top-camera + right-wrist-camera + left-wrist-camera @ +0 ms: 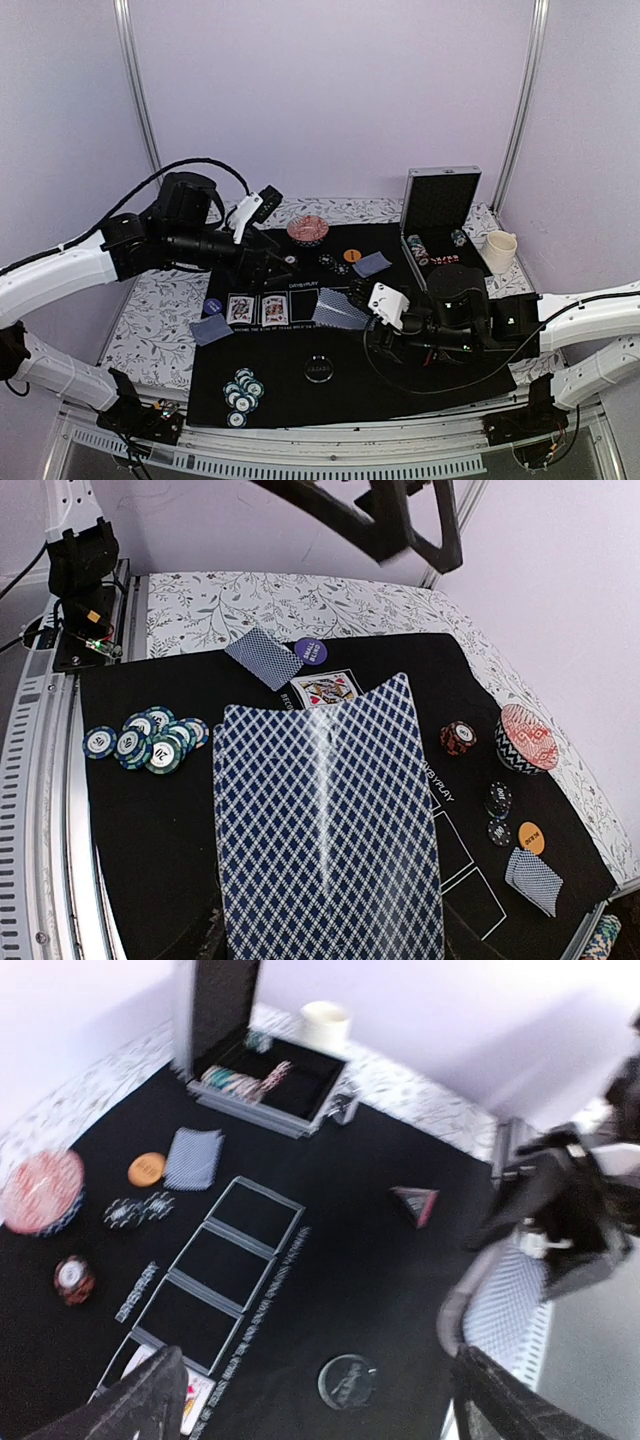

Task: Distribute texas hold em gaming equipment
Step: Pick up the poker card from the face-down deck piles.

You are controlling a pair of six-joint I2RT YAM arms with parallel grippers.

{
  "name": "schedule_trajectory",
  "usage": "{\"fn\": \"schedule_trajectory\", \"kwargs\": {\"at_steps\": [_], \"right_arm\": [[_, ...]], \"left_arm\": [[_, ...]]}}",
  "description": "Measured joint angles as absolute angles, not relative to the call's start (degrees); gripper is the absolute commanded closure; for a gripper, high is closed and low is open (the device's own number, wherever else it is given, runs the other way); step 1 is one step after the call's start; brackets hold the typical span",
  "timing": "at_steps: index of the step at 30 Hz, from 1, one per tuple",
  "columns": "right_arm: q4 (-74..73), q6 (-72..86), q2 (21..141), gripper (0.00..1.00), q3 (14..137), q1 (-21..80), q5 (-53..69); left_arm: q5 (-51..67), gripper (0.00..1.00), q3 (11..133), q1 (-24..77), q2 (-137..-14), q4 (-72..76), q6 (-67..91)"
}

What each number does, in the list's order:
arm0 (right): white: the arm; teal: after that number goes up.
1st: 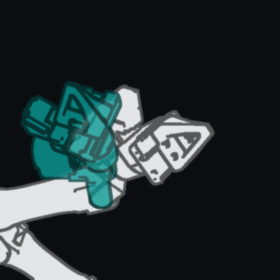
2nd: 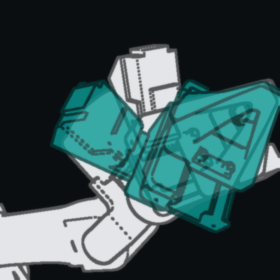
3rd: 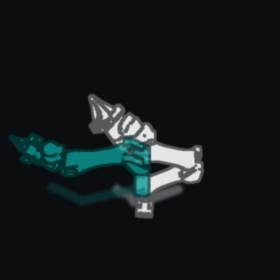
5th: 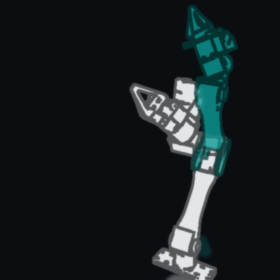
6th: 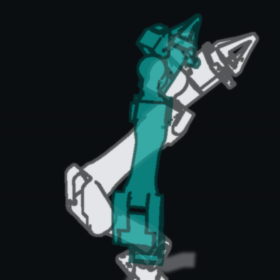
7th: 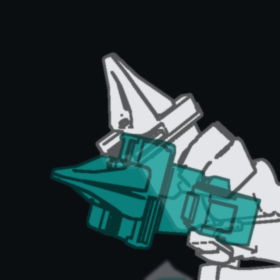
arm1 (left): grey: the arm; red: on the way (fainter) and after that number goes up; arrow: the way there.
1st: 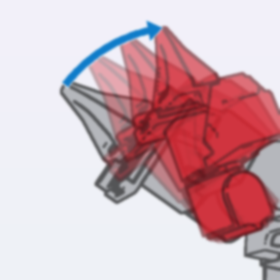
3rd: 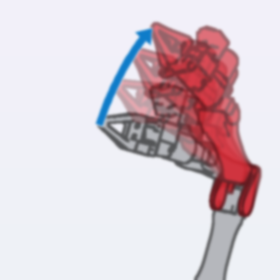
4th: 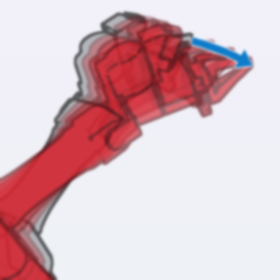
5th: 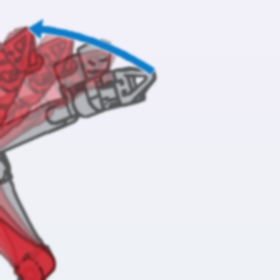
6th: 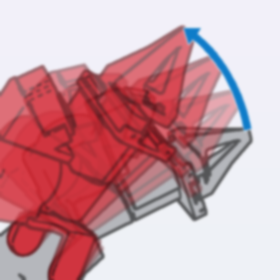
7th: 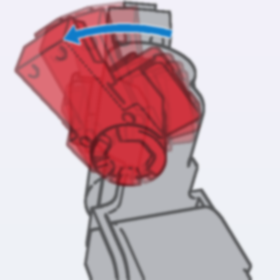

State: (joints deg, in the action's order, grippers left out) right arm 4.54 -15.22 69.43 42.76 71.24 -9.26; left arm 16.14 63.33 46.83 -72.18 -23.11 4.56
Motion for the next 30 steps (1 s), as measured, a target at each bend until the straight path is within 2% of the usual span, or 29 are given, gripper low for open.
{"fn": "schedule_trajectory", "kwargs": {"at_steps": [3,6,12,17,22,27,30], "right_arm": [[4.6,-15.3,69.8,0.51,42.8,71.2,-8.9],[4.7,-15.5,70.6,0.51,43.2,71.2,-8.5],[5.1,-15.9,72.2,0.51,44.6,71.5,-8.2],[5.3,-15.9,72.5,0.51,44.6,71.7,-8.2],[5.3,-15.9,72.5,0.51,44.6,71.7,-8.2],[5.4,-16.0,72.5,0.51,44.6,71.7,-8.2],[5.4,-16.1,72.5,0.51,44.6,71.7,-8.2]], "left_arm": [[25.6,0.02,59.8,46.8,-68.6,-17.6,7.2],[31.1,0.02,58.8,46.8,-70.7,-15.2,9.7],[34.9,0.08,58.8,46.9,-78.1,-14.7,12.1],[36.8,0.08,58.8,47.4,-80.4,-14.1,13.1],[36.6,0.19,58.8,47.7,-80.9,-13.6,13.8],[36.7,0.39,58.8,47.7,-80.9,-13.6,13.6],[36.9,0.46,58.8,47.6,-80.9,-13.6,13.6]]}}
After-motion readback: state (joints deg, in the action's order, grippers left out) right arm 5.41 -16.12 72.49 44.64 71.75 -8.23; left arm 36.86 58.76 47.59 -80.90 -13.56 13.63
